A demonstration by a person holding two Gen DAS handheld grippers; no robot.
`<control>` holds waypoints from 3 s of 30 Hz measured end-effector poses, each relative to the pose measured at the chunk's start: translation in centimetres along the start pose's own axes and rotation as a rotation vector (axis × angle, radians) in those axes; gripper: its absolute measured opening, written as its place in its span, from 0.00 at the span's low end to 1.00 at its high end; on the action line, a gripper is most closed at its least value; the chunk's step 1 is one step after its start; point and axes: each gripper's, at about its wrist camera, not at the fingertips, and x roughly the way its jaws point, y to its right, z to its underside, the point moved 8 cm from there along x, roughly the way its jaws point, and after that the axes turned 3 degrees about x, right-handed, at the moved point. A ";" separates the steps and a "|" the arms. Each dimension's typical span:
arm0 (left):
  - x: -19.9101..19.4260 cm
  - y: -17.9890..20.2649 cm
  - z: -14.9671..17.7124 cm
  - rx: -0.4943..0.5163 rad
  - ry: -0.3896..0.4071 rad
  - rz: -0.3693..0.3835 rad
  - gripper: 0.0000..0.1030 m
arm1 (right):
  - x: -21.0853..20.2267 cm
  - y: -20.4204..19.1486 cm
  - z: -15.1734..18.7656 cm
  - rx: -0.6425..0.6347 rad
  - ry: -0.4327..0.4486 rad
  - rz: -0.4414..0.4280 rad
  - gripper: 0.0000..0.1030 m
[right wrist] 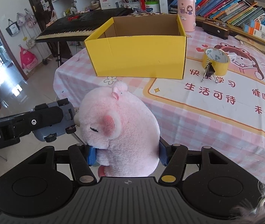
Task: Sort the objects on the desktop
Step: 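Carry the grey car and pink pig in both grippers toward the yellow box, then lower the car and pig into the yellow box and open both grippers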
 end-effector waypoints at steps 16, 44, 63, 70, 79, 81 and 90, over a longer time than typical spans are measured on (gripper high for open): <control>1.9 0.3 -2.2 -0.012 0.021 0.015 0.41 | 1.1 1.9 -3.0 0.018 0.030 -0.006 0.57; 14.1 0.2 -17.3 0.109 0.148 -0.097 0.41 | 7.1 7.6 -25.2 -0.197 0.284 -0.011 0.57; 24.4 0.6 -13.7 0.206 -0.132 -0.160 0.41 | 22.3 2.1 -28.1 -0.727 -0.128 -0.090 0.57; 24.8 0.4 -13.1 0.183 -0.156 -0.172 0.41 | 25.4 0.3 -26.2 -0.873 -0.210 -0.085 0.59; 24.9 -0.2 -13.1 0.157 -0.156 -0.198 0.42 | 26.5 -0.2 -26.5 -0.872 -0.171 -0.104 0.73; 24.7 -0.3 -13.3 0.163 -0.151 -0.217 0.43 | 25.8 -0.3 -27.1 -0.849 -0.147 -0.116 0.80; 20.8 -0.8 -14.4 0.120 -0.027 -0.241 0.66 | 20.3 1.8 -29.7 -0.645 -0.015 -0.099 0.85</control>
